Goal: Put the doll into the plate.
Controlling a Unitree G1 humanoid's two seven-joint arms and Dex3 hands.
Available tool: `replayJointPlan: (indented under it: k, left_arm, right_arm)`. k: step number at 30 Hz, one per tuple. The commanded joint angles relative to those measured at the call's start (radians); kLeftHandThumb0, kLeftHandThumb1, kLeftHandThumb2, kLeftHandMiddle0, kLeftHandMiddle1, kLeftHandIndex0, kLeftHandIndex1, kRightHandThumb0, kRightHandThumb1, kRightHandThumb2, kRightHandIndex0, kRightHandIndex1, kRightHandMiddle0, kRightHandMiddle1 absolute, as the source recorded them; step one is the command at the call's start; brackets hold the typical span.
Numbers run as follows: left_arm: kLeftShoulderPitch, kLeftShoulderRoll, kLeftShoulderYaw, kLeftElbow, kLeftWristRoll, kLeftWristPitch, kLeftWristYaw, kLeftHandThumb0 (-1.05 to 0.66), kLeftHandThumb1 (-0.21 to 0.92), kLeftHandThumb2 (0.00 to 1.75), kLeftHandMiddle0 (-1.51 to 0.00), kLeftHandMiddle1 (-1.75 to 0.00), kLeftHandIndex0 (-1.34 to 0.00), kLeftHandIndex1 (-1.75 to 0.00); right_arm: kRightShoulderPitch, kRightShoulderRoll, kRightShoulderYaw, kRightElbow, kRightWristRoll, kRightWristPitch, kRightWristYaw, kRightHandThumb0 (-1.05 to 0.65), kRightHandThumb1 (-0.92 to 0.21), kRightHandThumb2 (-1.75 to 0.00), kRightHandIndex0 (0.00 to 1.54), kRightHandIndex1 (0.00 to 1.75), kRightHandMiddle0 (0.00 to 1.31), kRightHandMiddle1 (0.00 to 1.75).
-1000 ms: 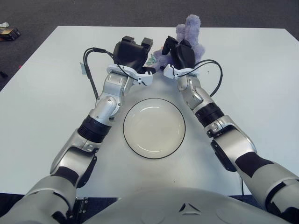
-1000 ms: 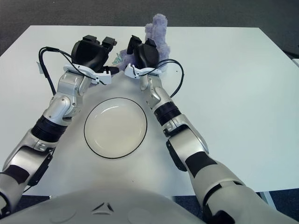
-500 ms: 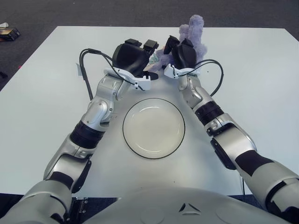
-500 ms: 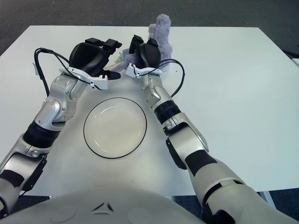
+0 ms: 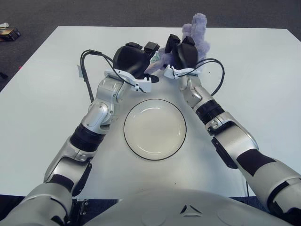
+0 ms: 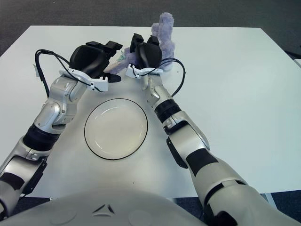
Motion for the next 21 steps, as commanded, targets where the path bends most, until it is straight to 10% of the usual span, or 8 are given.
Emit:
replayJointPlan:
  k: [1,21]
  left_arm:
    - [-0.036,-0.008,-0.026,0.079,0.057,0.035,-0.014,-0.88,0.92,0.36,-0.58,-0.18,-0.16,-0.44]
    - [-0.125,-0.06,-0.088,0.333,0.172,0.13,0.165,-0.89,0.92,0.34,-0.56,-0.16,-0.17,-0.4]
  right_arm:
    - [-0.032,-0.005,0.004,0.002,-0.019,0.003,-0.019,0.39,-0.6,-0.95,0.39,1.75,0.48,1.75]
    - [-0.036,0.002,0.002,0.006,-0.01,-0.007,-0.056,0.38,-0.62,-0.92,0.38,1.75,0.48,1.75]
